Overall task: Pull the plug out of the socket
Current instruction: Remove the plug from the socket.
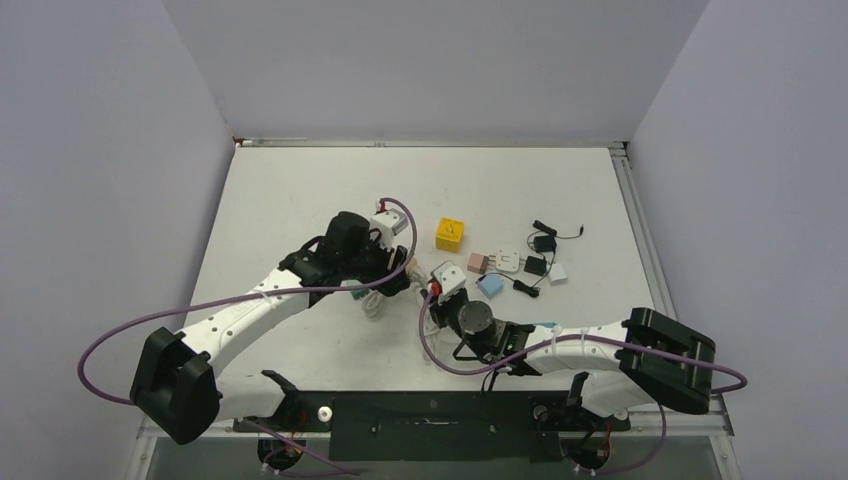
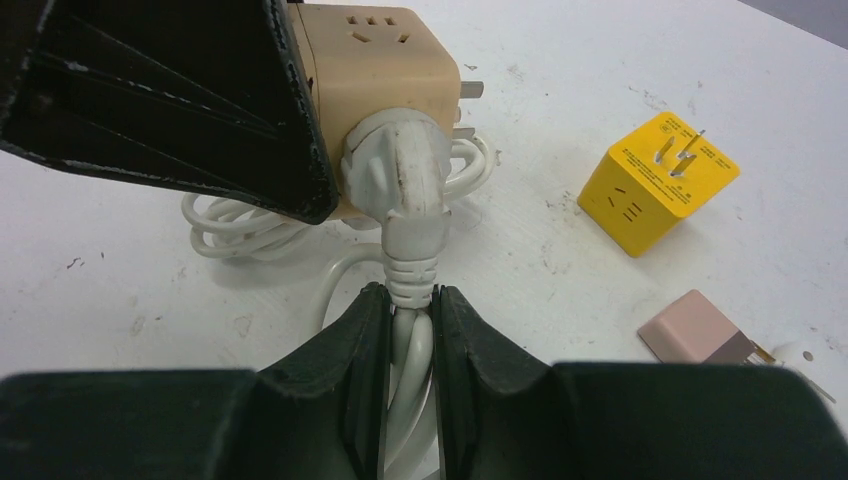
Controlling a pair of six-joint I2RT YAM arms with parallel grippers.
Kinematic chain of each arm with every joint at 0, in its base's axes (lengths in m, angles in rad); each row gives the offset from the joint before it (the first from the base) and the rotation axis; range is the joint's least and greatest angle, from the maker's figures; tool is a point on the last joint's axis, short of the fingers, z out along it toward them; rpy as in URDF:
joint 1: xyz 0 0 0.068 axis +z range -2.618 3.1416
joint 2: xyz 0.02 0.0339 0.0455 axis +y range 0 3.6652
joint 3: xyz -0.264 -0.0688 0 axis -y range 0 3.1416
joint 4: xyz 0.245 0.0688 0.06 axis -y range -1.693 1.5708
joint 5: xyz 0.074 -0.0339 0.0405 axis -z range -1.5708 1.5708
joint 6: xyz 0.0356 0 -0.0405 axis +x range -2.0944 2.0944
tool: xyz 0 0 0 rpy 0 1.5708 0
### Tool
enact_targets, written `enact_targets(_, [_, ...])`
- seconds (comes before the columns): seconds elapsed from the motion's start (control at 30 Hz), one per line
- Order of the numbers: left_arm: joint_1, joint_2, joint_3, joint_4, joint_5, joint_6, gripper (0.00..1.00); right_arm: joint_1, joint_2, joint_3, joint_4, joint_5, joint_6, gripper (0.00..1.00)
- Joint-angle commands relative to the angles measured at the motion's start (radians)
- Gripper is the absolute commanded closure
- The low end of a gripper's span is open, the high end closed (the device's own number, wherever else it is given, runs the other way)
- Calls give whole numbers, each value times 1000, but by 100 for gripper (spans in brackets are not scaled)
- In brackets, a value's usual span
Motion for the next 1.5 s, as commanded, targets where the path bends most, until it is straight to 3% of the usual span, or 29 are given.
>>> enact_targets(0.0, [20,36,52,-88,-311,91,100,-20,-112,-32,70,96,-14,95])
enact_targets(0.17, [26,22,41,-58,-236,82,100,-28,-112,-36,69,94,-12,95])
enact_targets(0.53, [267,-47,-59,256,423,-130,100,-48,43,50,-7,65,28,95])
enact_targets(0.87, [304,-87,-104,395,520,-205,100,-59,119,91,-36,37,44,95])
enact_targets(1.0, [299,-76,-88,320,443,-163,100,-63,101,83,-40,48,46,95])
enact_targets(1.17, [248,-72,-34,120,153,-41,100,-63,39,45,-6,49,37,95])
enact_targets(1.3, [136,-25,26,-28,-112,53,100,-62,-31,-2,43,10,18,95])
enact_targets(1.47, [89,22,43,-78,-235,68,100,-62,-92,-44,73,19,1,95])
